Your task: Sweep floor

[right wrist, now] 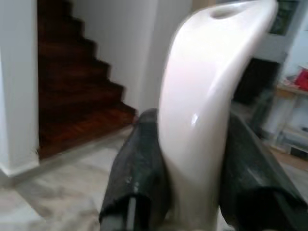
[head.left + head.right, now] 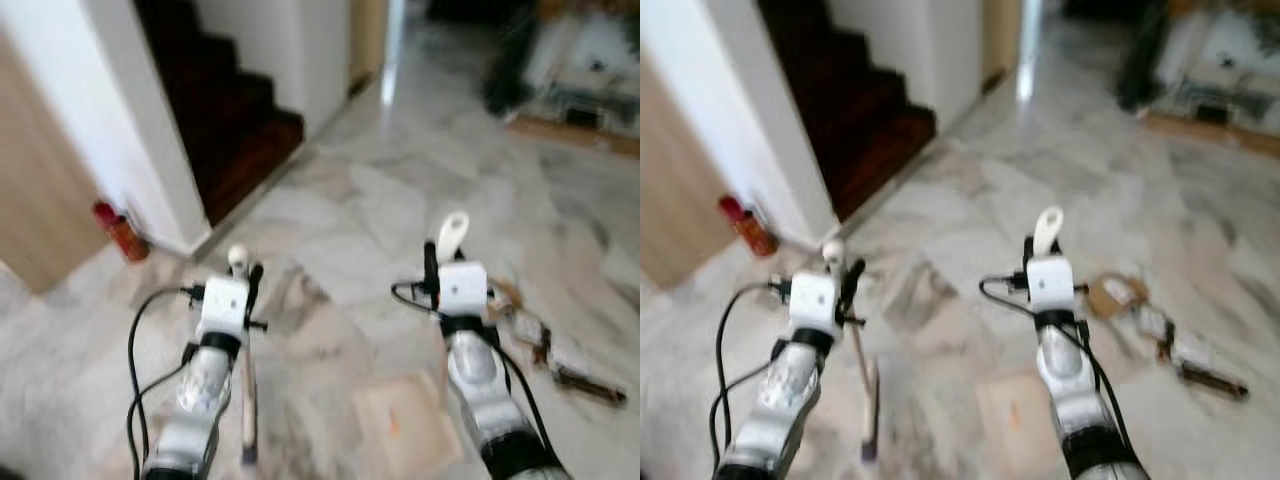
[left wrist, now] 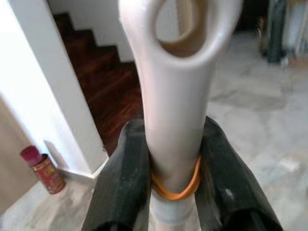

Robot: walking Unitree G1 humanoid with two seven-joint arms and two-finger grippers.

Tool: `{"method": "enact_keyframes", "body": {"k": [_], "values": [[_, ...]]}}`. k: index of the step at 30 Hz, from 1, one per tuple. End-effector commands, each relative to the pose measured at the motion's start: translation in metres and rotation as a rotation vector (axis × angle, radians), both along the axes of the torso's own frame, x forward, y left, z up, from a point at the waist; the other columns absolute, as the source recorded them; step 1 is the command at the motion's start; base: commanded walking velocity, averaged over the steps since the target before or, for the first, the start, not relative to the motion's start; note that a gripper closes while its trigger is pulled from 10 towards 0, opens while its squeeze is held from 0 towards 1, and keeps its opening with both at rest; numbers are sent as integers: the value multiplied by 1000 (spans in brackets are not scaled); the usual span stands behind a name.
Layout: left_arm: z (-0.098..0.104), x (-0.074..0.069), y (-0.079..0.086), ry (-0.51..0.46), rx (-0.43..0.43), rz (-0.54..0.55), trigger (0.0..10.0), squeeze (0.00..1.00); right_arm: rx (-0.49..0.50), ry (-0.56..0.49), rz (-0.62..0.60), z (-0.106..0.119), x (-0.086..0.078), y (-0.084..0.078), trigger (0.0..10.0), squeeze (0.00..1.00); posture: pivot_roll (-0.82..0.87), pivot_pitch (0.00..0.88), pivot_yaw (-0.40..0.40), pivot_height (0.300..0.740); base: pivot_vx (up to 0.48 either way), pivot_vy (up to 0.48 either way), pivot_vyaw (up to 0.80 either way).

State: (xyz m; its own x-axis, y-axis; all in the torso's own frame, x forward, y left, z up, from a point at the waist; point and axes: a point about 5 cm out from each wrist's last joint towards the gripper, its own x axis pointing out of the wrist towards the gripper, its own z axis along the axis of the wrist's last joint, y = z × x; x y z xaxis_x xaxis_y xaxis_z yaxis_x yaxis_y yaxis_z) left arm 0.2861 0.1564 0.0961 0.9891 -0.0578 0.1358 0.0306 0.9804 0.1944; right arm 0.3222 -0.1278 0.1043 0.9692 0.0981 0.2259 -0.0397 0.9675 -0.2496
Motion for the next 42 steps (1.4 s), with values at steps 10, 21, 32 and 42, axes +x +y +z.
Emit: {"method": "enact_keyframes", "body": {"k": [10, 21, 32, 42], "values": [[17, 5, -10, -78, 22, -35, 10000, 0, -13, -50, 2, 9, 0, -6, 10000, 0, 128, 0, 16, 740, 402, 0, 320], [17, 5, -11, -78, 23, -38, 10000, 0, 10, -54, 29, 9, -1, -2, 10000, 0, 126, 0, 16, 740, 391, 0, 268], [16, 5, -11, -75, 25, -32, 10000, 0, 20, -53, 57, 9, -3, 3, 10000, 0, 130, 0, 14, 740, 379, 0, 0], [16, 5, -11, -72, 23, -33, 10000, 0, 26, -52, 69, 9, -4, 6, 10000, 0, 131, 0, 15, 740, 365, 0, 0]]}}
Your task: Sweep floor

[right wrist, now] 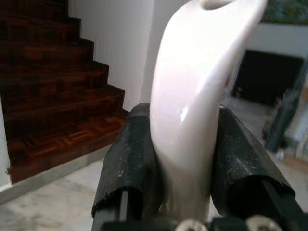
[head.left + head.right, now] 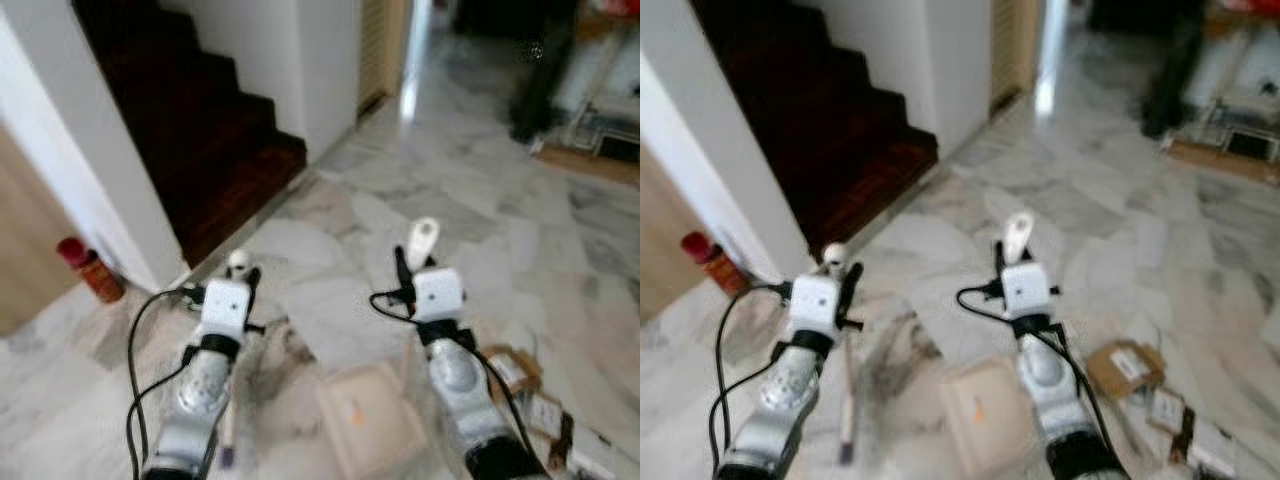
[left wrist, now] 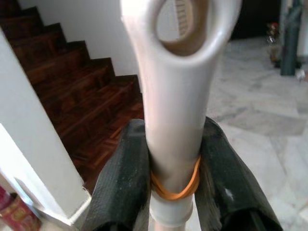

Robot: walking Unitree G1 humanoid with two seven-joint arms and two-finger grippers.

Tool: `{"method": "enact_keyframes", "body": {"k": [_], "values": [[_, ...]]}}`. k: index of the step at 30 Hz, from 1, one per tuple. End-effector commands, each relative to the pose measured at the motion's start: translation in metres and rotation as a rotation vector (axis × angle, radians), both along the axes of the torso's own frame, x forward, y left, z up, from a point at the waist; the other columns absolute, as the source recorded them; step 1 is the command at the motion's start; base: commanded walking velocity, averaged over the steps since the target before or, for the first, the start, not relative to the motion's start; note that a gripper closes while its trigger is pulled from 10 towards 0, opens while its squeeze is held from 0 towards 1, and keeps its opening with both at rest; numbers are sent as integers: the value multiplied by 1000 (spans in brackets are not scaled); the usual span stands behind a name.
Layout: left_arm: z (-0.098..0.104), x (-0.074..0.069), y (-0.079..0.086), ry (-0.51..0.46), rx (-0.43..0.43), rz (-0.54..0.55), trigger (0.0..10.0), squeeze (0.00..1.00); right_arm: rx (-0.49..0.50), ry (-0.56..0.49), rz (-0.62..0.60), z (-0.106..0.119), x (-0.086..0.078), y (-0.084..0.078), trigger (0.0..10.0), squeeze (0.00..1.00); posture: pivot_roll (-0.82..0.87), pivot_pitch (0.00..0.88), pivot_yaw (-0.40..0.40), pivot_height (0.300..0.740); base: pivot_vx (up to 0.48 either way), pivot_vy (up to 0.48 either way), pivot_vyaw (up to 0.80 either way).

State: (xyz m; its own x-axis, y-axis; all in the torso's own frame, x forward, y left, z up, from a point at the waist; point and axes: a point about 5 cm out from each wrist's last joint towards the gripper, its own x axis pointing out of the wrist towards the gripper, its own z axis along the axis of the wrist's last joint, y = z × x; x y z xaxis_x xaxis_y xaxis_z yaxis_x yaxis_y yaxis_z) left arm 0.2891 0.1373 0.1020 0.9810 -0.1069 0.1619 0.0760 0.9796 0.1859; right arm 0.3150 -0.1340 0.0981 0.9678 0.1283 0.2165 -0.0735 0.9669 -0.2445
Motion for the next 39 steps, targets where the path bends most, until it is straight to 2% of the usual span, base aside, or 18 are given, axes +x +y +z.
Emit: {"method": "enact_keyframes", "body": {"k": [1, 39], "values": [[10, 2, 9, -47, 32, 20, 10000, 0, 29, -61, 38, 15, 3, 12, 10000, 0, 131, 0, 15, 740, 352, 0, 0], [8, 1, 7, -44, 30, 15, 10000, 0, 44, -62, 43, 16, 3, 12, 10000, 0, 126, 0, 14, 740, 322, 0, 0]]}}
